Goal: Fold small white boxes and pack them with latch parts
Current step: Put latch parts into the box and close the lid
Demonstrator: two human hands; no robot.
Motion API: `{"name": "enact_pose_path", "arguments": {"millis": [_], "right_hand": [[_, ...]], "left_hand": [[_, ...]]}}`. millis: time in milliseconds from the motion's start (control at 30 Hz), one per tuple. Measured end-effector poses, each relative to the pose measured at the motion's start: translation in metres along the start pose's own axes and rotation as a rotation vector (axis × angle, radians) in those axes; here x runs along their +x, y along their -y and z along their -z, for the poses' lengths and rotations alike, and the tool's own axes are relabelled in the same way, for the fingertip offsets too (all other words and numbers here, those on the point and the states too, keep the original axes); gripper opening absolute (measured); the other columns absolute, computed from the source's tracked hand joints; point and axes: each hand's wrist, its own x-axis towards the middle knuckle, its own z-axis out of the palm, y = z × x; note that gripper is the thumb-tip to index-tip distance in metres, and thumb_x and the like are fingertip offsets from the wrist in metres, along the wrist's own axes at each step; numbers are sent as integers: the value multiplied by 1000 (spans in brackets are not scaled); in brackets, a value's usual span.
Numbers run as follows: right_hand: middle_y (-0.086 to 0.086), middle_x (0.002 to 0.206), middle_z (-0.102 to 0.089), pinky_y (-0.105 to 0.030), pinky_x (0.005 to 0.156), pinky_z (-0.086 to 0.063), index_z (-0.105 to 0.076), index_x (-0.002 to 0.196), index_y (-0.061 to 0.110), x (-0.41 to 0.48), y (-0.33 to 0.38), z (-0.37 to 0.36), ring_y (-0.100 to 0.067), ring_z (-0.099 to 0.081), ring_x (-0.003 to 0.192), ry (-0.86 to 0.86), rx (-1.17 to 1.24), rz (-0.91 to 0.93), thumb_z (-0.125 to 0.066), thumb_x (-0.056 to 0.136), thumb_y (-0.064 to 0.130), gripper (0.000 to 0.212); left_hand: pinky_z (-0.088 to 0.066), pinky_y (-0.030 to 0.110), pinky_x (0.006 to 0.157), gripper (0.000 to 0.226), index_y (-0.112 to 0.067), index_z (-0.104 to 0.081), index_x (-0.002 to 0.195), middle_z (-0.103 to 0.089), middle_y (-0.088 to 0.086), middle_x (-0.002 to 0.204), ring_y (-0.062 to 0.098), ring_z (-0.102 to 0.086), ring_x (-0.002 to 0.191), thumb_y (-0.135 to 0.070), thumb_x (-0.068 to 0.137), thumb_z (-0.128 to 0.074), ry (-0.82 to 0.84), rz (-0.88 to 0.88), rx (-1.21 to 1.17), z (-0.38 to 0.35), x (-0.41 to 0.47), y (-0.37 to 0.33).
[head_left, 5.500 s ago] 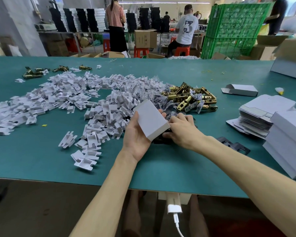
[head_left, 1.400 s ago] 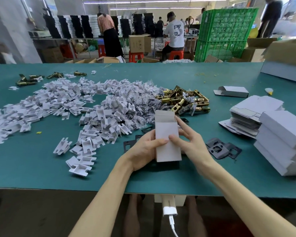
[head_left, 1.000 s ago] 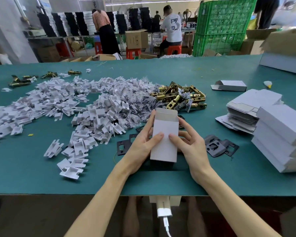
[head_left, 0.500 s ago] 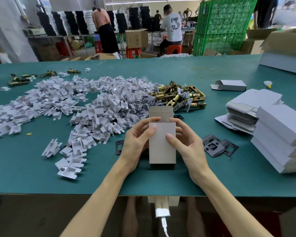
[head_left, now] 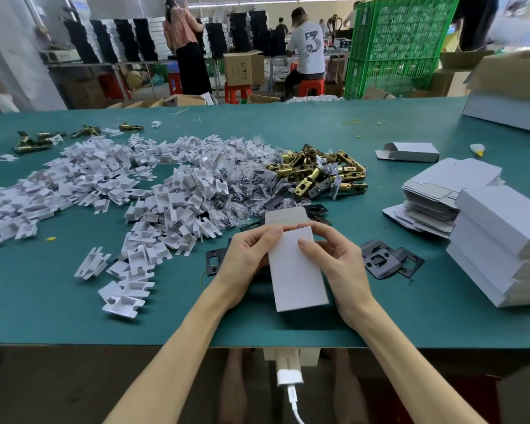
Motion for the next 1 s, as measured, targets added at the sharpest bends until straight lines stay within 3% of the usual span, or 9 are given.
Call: {"name": "enact_pose_path", "arguments": {"millis": [100,200,267,333,467,633,733,900,1000], "right_hand": [[-9,97,-77,-48,74,-61,-74,114,32,0,0,0,-30,-75,86,-24,2,-17,-79,81,37,33],[-9,98,-77,-53,76,-61,-74,115,32,0,-1,1,-33,-75,87,-11,-8,-24,-79,82,37,33],[-10,98,-77,-56,76,-60,-73,114,32,-1,0,1,-34,-75,87,-1,-23,-19,-78,83,38,32],[-8,100,-76,-54,75,-60,-71,117,32,-2,1,1,-31,-74,88,8,-26,-1,-77,84,38,34],[3,117,-72,-40,81,-61,-56,134,34,2,-1,-1,-24,-72,98,-1,4,19,-80,87,32,53],[6,125,-69,-28,91,-53,-57,137,31,4,-3,-1,-7,-67,112,112,-123,-26,-74,84,51,59],[7,121,-69,-29,95,-53,-55,139,34,4,-5,-5,-10,-66,110,211,-286,-10,-80,84,40,61],[-7,107,-75,-37,88,-55,-68,127,29,5,-7,-1,-27,-67,95,56,-129,8,-80,88,23,41],[-25,109,-69,-50,92,-53,-71,118,24,5,-8,3,-24,-66,89,-82,-4,-31,-78,89,22,30]], "left_hand": [[-49,50,88,31,-11,-76,122,-69,32,118,32,-63,95,-30,103,-61,0,-5,21,2,2,2],[-59,36,82,28,-16,-77,123,-75,16,117,23,-68,96,-28,103,-62,21,-19,23,3,2,2],[-59,36,88,27,-20,-75,126,-74,9,126,20,-69,103,-26,101,-66,25,-49,4,4,3,3],[-57,40,93,32,-25,-72,131,-72,6,131,19,-68,108,-24,100,-67,27,-77,-6,5,4,4],[-61,37,88,48,-38,-61,143,-74,6,125,20,-68,102,-21,99,-69,9,-115,-9,6,6,6],[-62,37,76,45,-34,-66,137,-76,11,117,27,-69,96,-12,98,-71,-218,-171,-35,8,9,8],[-59,40,75,37,-31,-70,128,-75,10,119,29,-68,103,-10,97,-71,-424,-207,-88,14,11,9],[-61,34,73,23,-21,-70,120,-77,-1,115,14,-71,103,-13,99,-69,-434,-185,-97,13,12,9],[-64,38,78,16,-17,-76,111,-77,3,118,21,-72,109,-23,103,-64,-353,-140,-161,11,10,6]]}}
